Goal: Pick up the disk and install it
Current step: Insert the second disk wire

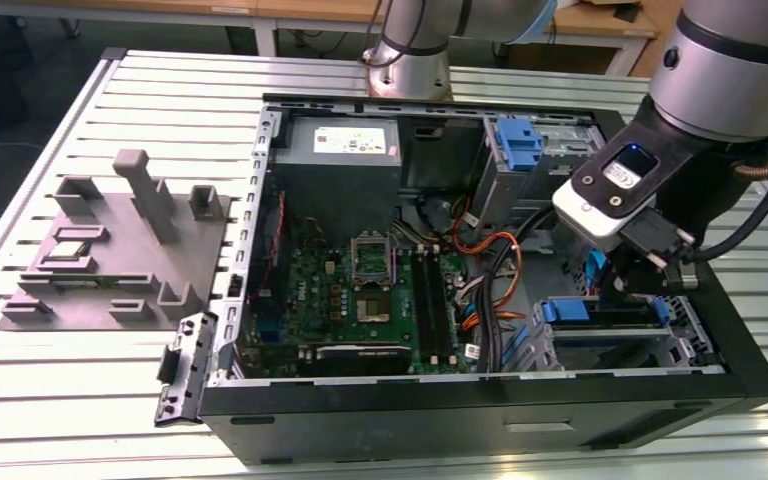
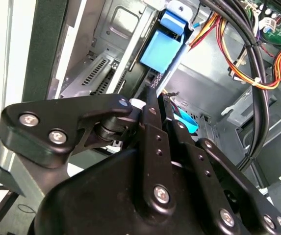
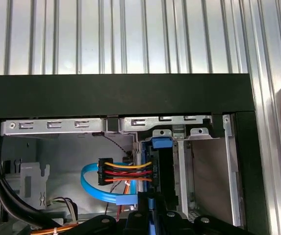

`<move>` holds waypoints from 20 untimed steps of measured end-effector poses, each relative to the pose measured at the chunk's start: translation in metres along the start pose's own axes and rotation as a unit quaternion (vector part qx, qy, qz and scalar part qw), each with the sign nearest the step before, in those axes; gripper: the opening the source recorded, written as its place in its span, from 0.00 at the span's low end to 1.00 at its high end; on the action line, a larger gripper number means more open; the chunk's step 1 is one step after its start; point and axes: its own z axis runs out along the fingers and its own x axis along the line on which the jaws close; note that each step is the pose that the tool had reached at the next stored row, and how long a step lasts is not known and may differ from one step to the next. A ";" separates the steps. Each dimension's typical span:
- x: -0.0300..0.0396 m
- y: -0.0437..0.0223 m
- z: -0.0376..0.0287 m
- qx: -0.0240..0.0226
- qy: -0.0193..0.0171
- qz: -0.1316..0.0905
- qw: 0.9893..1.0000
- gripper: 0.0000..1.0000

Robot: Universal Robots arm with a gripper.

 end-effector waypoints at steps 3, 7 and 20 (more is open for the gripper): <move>-0.0024 0.0001 0.0004 0.000 0.007 0.001 1.000 0.16; -0.0056 0.0002 0.0008 0.001 0.021 0.002 1.000 0.16; -0.0135 0.0014 0.0018 0.001 0.021 0.002 1.000 0.16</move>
